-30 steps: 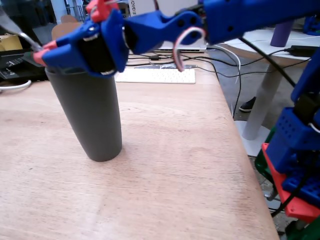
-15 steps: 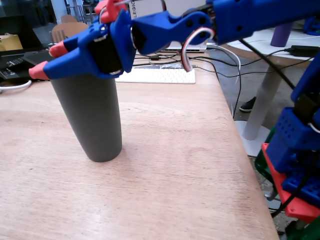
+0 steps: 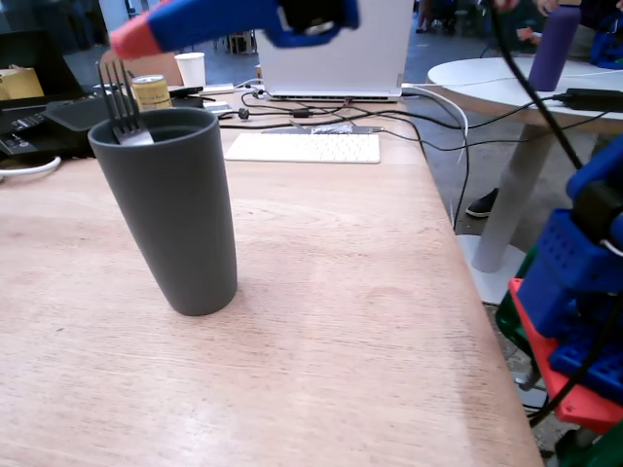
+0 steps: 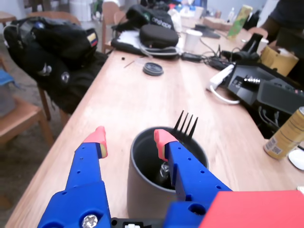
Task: Grab the fork and place it in gray glass
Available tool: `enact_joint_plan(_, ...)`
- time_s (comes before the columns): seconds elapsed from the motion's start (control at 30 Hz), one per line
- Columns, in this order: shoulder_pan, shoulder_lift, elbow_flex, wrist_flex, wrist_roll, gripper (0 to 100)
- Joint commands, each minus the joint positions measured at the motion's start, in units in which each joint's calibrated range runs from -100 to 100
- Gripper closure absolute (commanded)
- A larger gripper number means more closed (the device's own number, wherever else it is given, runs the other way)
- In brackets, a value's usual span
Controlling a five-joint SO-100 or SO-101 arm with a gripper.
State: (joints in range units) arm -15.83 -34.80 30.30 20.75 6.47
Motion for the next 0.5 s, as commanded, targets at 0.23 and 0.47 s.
enact_joint_plan(0.23,1.6,-30.7,20.9,14.1,-0.2,78)
enact_joint_plan(0.47,2.0,-49.3,45.5,13.2,-0.4,78)
